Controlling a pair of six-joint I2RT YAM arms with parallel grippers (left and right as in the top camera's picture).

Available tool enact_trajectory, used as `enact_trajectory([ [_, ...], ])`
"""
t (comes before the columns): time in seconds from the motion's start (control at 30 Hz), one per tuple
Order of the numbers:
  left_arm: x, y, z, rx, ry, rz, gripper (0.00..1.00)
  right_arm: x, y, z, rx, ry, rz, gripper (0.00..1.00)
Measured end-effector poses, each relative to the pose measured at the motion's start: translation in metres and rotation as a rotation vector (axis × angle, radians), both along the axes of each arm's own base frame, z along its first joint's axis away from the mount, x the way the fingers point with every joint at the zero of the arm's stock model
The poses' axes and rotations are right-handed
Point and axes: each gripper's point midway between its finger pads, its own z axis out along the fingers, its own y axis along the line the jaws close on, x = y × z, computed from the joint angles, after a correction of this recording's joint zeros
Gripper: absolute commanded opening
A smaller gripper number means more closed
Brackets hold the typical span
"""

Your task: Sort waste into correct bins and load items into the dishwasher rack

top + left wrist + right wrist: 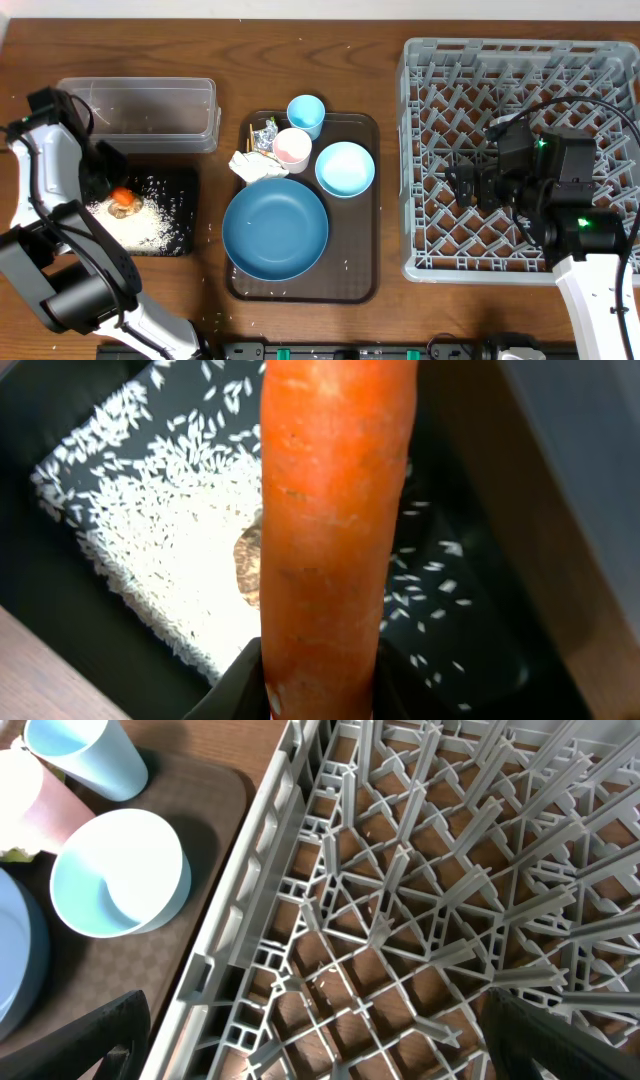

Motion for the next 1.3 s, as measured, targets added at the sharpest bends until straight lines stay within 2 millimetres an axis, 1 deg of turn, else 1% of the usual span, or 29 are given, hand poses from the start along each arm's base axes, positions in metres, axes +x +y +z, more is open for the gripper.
enact_trajectory([
  [0.03, -0.003, 0.000, -0.004, -0.004, 0.007, 0.006, 0.32, 0.000, 0.000, 0.000, 0.000, 0.001, 0.000, 0.99],
  [0.1, -0.010, -0.001, -0.012, -0.012, 0.022, 0.014, 0.41, 0.000, 0.000, 0.000, 0.000, 0.000, 0.000, 0.99],
  [0.13, -0.012, -0.002, -0.015, -0.016, 0.027, 0.016, 0.43, 0.000, 0.000, 0.000, 0.000, 0.000, 0.000, 0.99],
  [0.27, -0.016, -0.002, -0.018, -0.021, 0.036, 0.021, 0.59, 0.000, 0.000, 0.000, 0.000, 0.000, 0.000, 0.99],
  [0.47, -0.015, -0.004, -0.019, -0.029, 0.032, 0.025, 0.61, 0.000, 0.000, 0.000, 0.000, 0.001, 0.000, 0.99],
  [0.63, -0.013, -0.016, -0.017, -0.095, 0.012, 0.013, 0.61, 0.000, 0.000, 0.000, 0.000, 0.000, 0.000, 0.99],
  [0.7, -0.008, -0.021, -0.011, -0.118, -0.020, -0.002, 0.61, 0.000, 0.000, 0.000, 0.000, 0.001, 0.000, 0.99],
  [0.8, 0.000, -0.030, 0.014, -0.116, -0.105, -0.050, 0.61, 0.000, 0.000, 0.000, 0.000, 0.001, 0.000, 0.99],
  [0.87, 0.006, -0.040, 0.040, -0.089, -0.173, -0.106, 0.61, 0.000, 0.000, 0.000, 0.000, 0.000, 0.000, 0.99],
  [0.9, 0.010, -0.048, 0.055, -0.071, -0.214, -0.148, 0.61, 0.000, 0.000, 0.000, 0.000, 0.001, 0.000, 0.99],
  [0.93, 0.013, -0.054, 0.065, -0.060, -0.242, -0.177, 0.61, 0.000, 0.000, 0.000, 0.000, 0.000, 0.000, 0.99],
  [1.0, 0.021, -0.074, 0.093, -0.028, -0.316, -0.269, 0.62, 0.000, 0.000, 0.000, 0.000, 0.000, 0.000, 0.99],
  [1.07, 0.027, -0.094, 0.112, -0.008, -0.370, -0.350, 0.62, 0.000, 0.000, 0.000, 0.000, 0.000, 0.000, 0.99],
  [1.1, 0.030, -0.107, 0.119, -0.005, -0.390, -0.393, 0.62, 0.000, 0.000, 0.000, 0.000, 0.000, 0.000, 0.99],
  [1.17, 0.034, -0.130, 0.127, -0.004, -0.416, -0.472, 0.62, 0.000, 0.000, 0.000, 0.000, 0.000, 0.000, 0.99],
  [1.2, 0.037, -0.144, 0.128, -0.008, -0.424, -0.526, 0.62, 0.000, 0.000, 0.000, 0.000, 0.000, 0.000, 0.99],
  [1.27, 0.041, -0.165, 0.128, -0.015, -0.430, -0.609, 0.62, 0.000, 0.000, 0.000, 0.000, 0.000, 0.000, 0.99],
  [1.3, 0.044, -0.177, 0.128, -0.015, -0.437, -0.660, 0.66, 0.000, 0.000, 0.000, 0.000, 0.000, 0.000, 0.99],
])
